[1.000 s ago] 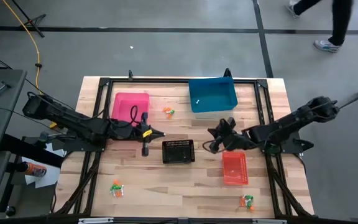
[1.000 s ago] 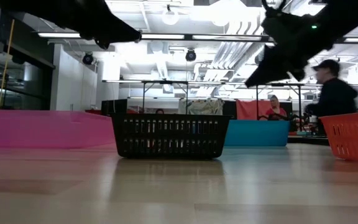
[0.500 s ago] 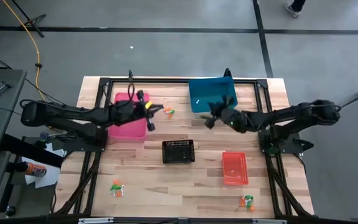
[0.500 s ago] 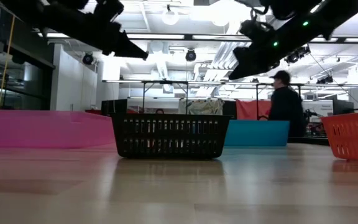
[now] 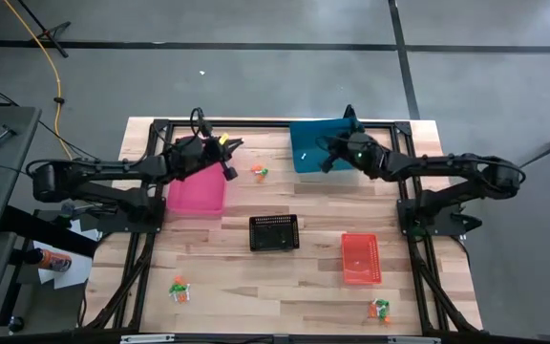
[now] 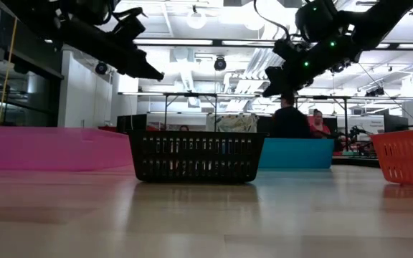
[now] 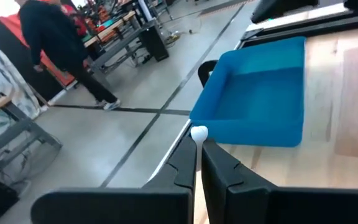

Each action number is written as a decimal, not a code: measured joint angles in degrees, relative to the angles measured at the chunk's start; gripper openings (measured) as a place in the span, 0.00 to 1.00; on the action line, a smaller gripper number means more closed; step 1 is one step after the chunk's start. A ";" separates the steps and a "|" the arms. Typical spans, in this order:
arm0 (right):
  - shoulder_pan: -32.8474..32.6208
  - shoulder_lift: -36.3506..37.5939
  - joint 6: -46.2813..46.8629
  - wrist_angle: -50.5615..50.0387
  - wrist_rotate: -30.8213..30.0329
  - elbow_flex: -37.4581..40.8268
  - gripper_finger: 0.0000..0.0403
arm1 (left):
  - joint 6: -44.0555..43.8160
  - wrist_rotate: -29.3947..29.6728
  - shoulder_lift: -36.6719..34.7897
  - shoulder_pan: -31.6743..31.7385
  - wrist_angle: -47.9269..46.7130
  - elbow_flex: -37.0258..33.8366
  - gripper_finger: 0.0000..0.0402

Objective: Sort Halloween decoration
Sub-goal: Put the white bone toy into the blue bin

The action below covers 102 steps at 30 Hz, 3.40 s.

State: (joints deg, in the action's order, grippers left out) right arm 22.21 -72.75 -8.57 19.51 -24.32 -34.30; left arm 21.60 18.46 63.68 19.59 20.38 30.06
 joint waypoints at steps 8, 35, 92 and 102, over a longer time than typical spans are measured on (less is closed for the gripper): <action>5.53 0.00 0.23 6.37 9.23 -3.76 0.00 | -12.51 0.06 0.00 2.21 -0.22 0.00 0.00; 5.03 0.00 19.12 7.64 11.77 -9.18 0.00 | -36.76 -20.81 4.75 3.64 -2.39 5.56 0.00; 6.28 0.59 19.14 15.41 11.53 -9.18 0.00 | -32.71 -35.72 9.67 6.09 -41.06 37.99 0.46; 6.15 0.59 26.11 15.55 25.61 -9.18 0.00 | -49.49 -21.14 -10.99 -15.25 -58.45 21.73 0.46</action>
State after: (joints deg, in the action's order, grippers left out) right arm 28.36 -72.16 17.54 35.06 1.29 -43.48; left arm -27.88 -2.68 52.69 4.34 -38.07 51.79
